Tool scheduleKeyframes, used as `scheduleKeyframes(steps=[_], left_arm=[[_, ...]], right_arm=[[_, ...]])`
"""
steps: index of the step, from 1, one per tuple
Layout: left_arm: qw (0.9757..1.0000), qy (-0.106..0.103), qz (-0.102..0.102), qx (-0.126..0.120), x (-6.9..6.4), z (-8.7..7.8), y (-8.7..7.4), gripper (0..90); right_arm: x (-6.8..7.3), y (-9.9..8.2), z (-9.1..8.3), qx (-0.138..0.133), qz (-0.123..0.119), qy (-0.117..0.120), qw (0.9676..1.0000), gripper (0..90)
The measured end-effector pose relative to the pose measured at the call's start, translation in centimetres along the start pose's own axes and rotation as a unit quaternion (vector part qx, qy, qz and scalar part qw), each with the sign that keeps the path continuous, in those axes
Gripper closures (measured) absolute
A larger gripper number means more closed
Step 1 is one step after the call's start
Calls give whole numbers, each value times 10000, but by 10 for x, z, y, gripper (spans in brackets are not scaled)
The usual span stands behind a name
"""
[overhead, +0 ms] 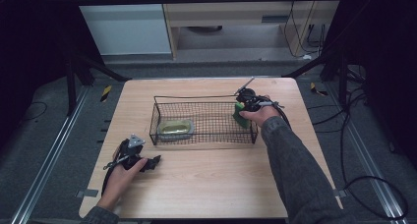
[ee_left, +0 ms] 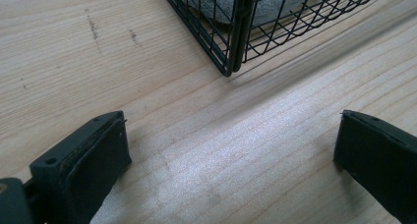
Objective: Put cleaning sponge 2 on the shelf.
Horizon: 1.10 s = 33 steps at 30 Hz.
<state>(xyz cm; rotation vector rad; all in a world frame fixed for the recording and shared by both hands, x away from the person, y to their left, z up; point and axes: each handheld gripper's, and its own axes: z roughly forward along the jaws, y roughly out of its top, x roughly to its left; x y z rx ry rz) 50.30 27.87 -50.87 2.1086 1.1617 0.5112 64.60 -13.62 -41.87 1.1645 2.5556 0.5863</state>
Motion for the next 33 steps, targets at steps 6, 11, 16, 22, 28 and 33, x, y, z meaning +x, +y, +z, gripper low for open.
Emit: scheduleKeyframes(steps=[6, 11, 16, 22, 28, 33], left_arm=[[10000, 0, 1, 0, 0, 0, 0, 0], [10000, -1, 5, 1, 0, 0, 0, 0], [10000, 0, 4, 1, 0, 0, 0, 0], [10000, -4, 17, 11, 0, 0, 0, 0], [10000, -2, 5, 14, 0, 0, 1, 0], [10000, -5, -5, 4, 0, 1, 1, 0]], right_arm=[[1, 0, 1, 15, 11, 10, 10000, 603], [1, 0, -3, 8, 24, 6, 10000, 586], [3, 0, -10, -60, 40, 57, 10000, 581], [4, -1, -20, -123, 26, 103, 9999, 604], [8, -2, -29, -182, 47, 155, 9997, 608], [13, 0, -34, -228, 19, 226, 9995, 610]])
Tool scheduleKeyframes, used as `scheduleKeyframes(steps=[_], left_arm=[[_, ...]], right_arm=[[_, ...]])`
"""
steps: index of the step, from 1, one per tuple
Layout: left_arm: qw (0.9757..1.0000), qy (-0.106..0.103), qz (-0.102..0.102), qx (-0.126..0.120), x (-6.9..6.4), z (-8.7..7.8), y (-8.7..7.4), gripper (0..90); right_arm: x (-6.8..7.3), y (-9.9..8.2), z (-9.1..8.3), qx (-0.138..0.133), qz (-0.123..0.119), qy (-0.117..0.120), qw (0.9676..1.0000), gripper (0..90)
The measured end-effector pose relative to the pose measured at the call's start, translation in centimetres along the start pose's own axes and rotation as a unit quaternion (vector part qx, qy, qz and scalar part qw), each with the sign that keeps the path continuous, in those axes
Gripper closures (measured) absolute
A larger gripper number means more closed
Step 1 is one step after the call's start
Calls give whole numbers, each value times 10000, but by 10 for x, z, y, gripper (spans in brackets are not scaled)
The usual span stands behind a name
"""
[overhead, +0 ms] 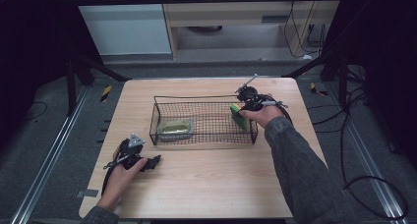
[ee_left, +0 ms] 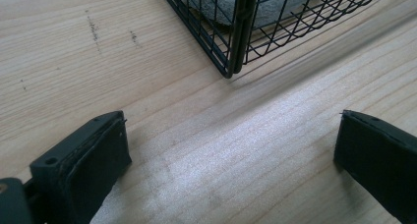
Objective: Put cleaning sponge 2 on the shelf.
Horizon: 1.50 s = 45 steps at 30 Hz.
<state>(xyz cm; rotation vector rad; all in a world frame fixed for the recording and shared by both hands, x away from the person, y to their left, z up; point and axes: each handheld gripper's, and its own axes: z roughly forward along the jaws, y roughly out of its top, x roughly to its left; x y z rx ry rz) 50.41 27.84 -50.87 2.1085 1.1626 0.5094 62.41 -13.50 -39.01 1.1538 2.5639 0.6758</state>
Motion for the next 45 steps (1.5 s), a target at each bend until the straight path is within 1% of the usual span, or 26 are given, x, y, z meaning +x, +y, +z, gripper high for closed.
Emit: scheduleKeyframes(steps=[2, 9, 15, 21, 22, 23, 27, 28, 29, 30, 31, 33, 35, 38, 45], left_arm=[[10000, 0, 0, 1, 0, 0, 0, 0], [10000, 0, 0, 0, 0, 0, 0, 0], [10000, -2, -1, 0, 0, 0, 0, 0], [10000, -3, 3, 1, 0, 0, 0, 0], [10000, -4, 5, 2, 0, 0, 0, 0], [10000, -4, 8, 2, 0, 0, 0, 0], [10000, 0, 11, 9, 0, 0, 0, 0], [10000, 0, 5, 8, 0, 0, 0, 0], [10000, 0, 10, 7, 0, 0, 0, 0], [10000, 1, 11, 7, 0, 0, 0, 0], [10000, 1, 7, 9, 0, 0, 0, 0], [10000, -3, 4, 2, 0, 0, 0, 0], [10000, -4, 10, 2, 0, 0, 0, 0], [10000, -2, 7, 2, 0, 0, 0, 0], [10000, -7, -6, 0, 0, 0, 0, 0]], right_arm=[[3, 1, -1, 4, 11, 65, 10000, 612], [14, 6, 3, 43, -90, 121, 9999, 612], [24, 10, 8, 51, -43, 248, 9997, 605], [34, 14, 15, 84, -73, 344, 9993, 581], [36, 15, 16, 97, -36, 359, 9993, 579], [36, 16, 17, 89, -77, 367, 9993, 577], [41, 17, 19, 79, -89, 391, 9992, 564], [42, 17, 19, 62, -122, 393, 9991, 559], [43, 17, 19, 61, -76, 416, 9991, 553], [44, 17, 19, 57, -129, 394, 9991, 547], [45, 16, 18, 69, -103, 406, 9991, 539], [45, 15, 17, 18, -168, 429, 9989, 524], [46, 14, 14, -5, -105, 427, 9990, 509], [47, 12, 9, -68, -121, 440, 9989, 484], [48, 6, -4, -212, -92, 406, 9989, 380]])
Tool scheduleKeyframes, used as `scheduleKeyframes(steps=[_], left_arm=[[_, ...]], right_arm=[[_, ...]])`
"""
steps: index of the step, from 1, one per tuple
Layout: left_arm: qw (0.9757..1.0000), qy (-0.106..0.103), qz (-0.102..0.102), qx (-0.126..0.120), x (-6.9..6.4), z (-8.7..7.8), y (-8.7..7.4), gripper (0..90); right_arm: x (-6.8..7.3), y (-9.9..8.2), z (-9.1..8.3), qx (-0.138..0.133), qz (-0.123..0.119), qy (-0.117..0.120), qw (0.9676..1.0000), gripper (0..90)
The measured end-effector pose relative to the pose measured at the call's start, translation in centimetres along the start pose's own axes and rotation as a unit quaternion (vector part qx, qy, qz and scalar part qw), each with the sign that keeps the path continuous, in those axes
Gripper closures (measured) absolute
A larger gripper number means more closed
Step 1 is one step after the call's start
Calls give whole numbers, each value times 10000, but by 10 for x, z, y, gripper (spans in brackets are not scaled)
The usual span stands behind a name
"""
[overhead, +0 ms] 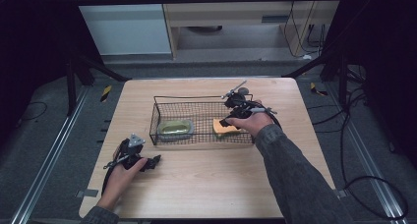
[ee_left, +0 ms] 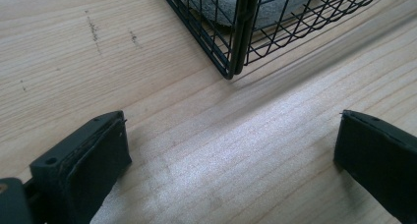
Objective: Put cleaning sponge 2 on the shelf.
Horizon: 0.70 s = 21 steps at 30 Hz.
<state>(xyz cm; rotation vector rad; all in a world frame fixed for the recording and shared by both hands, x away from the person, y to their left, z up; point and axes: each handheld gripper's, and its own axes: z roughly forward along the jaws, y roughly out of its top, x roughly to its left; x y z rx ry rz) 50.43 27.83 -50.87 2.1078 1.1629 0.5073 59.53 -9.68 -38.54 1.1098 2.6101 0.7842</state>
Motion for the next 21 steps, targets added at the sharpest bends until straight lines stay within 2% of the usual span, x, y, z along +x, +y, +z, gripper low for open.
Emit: scheduleKeyframes(steps=[10, 21], left_arm=[[10000, 1, 27, 11, 0, 0, 0, 0], [10000, 2, 40, 14, 1, 0, 0, 0]], right_arm=[[3, -9, -13, -315, 23, -182, 9993, 157], [3, -14, -28, -794, -37, -322, 9963, 67]])
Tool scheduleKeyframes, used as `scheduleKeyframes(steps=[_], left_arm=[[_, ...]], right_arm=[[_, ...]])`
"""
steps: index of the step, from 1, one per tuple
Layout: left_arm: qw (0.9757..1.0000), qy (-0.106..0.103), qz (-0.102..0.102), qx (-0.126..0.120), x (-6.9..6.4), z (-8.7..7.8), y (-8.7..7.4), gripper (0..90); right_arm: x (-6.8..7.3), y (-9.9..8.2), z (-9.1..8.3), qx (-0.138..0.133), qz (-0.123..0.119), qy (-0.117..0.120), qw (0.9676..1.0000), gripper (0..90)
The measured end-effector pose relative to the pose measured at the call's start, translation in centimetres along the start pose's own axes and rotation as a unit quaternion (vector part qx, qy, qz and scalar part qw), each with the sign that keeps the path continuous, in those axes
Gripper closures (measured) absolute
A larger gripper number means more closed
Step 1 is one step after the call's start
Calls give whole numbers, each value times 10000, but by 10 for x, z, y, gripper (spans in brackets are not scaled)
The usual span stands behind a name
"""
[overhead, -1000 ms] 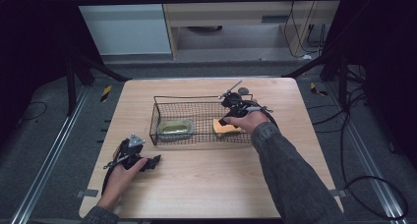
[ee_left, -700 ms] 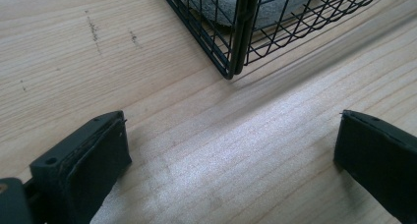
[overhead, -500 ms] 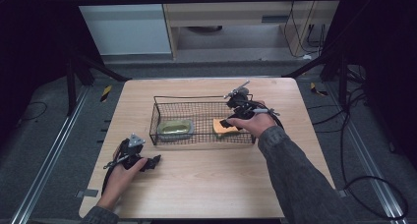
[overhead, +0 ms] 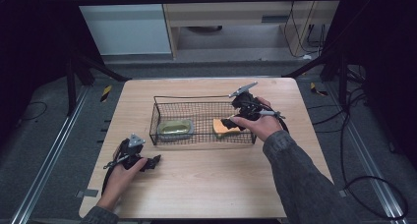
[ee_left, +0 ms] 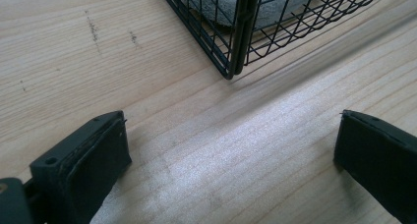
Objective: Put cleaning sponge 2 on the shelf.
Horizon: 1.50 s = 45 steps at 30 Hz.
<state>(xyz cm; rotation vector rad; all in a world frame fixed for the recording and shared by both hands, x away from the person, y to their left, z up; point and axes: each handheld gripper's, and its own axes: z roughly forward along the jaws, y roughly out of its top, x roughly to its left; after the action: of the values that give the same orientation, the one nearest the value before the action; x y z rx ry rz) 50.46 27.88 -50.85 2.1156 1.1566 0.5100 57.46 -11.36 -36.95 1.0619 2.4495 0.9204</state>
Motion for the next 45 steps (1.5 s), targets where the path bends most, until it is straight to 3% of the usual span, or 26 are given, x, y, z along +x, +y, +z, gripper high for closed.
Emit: scheduleKeyframes(steps=[12, 24, 32, 45], left_arm=[[10000, 1, 2, 1, 0, 0, 0, 0], [10000, 2, 1, -1, 0, 0, 0, 0], [10000, 1, 0, -1, 0, 0, 0, 0], [10000, 1, 2, -2, 0, 0, 0, 0]], right_arm=[[-6, -14, -24, -307, 89, -182, 9993, 56], [-22, -54, -51, -441, 224, -468, 9977, 96], [-37, -85, -54, -668, 300, -639, 9953, 87], [-55, -125, -48, -665, 700, -911, 9911, 84]])
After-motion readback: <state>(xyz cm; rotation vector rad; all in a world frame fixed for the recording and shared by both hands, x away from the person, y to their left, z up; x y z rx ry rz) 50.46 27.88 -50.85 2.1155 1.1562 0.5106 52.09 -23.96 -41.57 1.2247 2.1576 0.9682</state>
